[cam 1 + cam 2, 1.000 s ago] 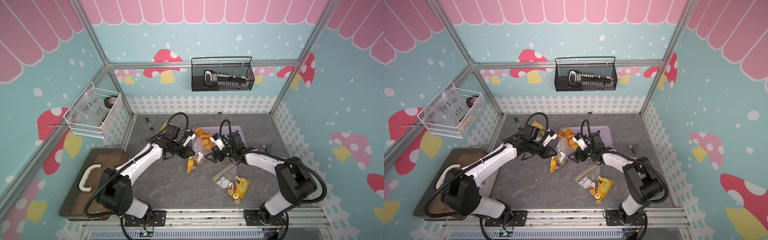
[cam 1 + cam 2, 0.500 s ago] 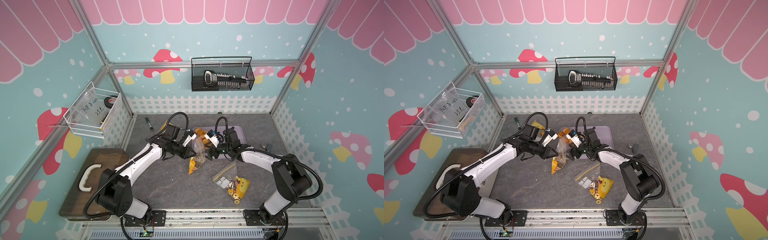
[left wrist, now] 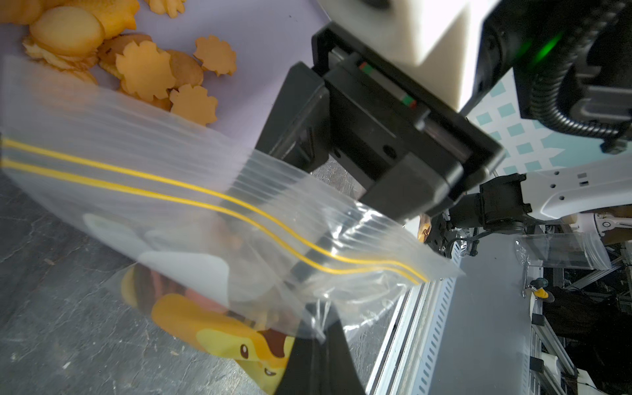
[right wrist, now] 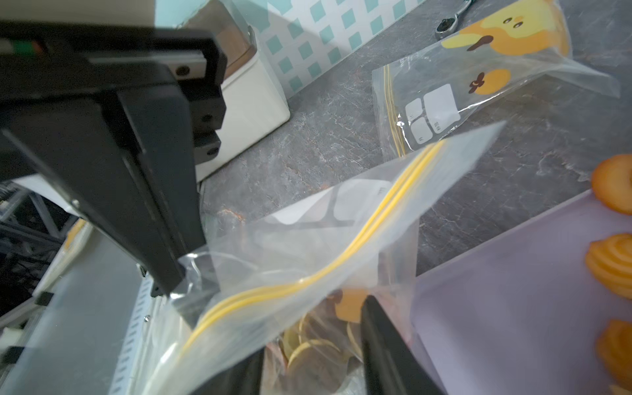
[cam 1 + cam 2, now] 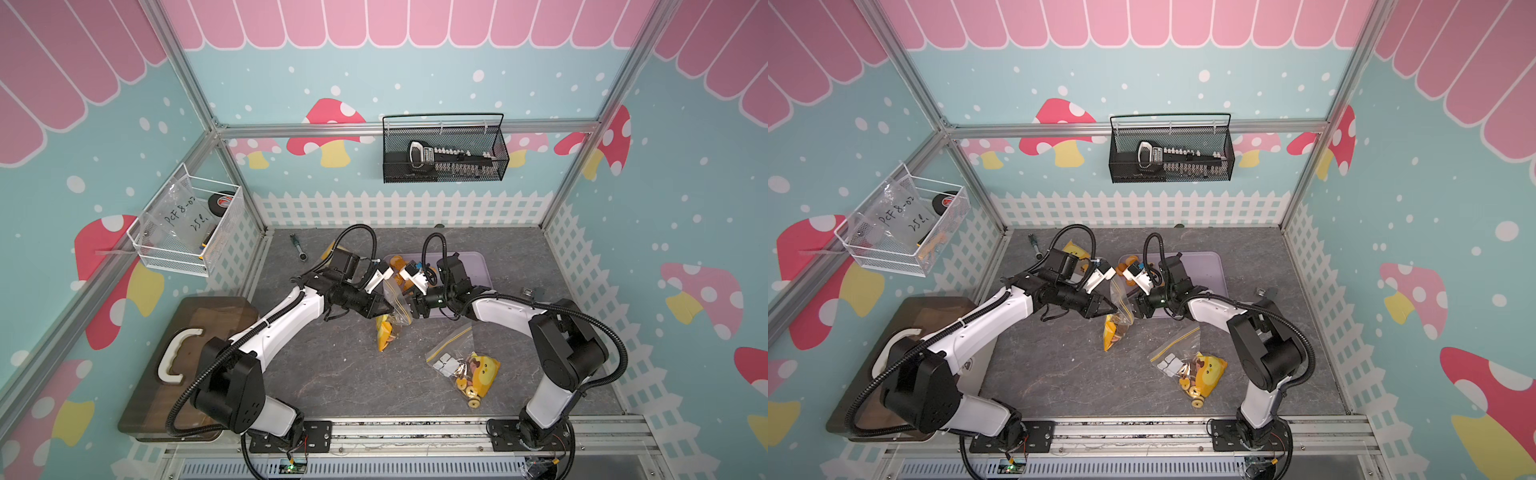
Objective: Pour cookies out of the ziploc bag
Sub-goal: Open the ziploc bag at the center of the board.
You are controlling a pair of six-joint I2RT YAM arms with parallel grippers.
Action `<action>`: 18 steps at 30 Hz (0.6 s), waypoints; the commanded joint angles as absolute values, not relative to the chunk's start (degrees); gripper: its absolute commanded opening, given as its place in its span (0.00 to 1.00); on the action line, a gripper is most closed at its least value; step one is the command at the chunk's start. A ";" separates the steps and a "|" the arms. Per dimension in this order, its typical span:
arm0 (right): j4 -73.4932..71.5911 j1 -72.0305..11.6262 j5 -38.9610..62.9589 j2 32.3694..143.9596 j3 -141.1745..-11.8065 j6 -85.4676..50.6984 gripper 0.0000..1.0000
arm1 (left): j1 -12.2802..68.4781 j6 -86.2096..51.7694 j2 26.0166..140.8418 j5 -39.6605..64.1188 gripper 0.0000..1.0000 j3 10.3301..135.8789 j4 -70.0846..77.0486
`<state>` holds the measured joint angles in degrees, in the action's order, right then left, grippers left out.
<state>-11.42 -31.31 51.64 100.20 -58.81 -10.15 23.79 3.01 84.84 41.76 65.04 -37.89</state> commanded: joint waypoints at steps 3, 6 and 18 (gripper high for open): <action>-12.43 -31.92 54.82 101.08 -60.51 -10.92 0.09 | 23.79 4.17 82.73 43.19 0.00 65.40 -37.44; -12.30 -31.94 53.82 100.90 -60.17 -11.20 0.00 | 22.22 4.12 82.46 42.86 0.00 65.36 -37.29; -8.88 -30.46 44.02 101.21 -59.43 -12.97 0.00 | 20.28 1.96 81.35 34.10 0.00 63.06 -36.79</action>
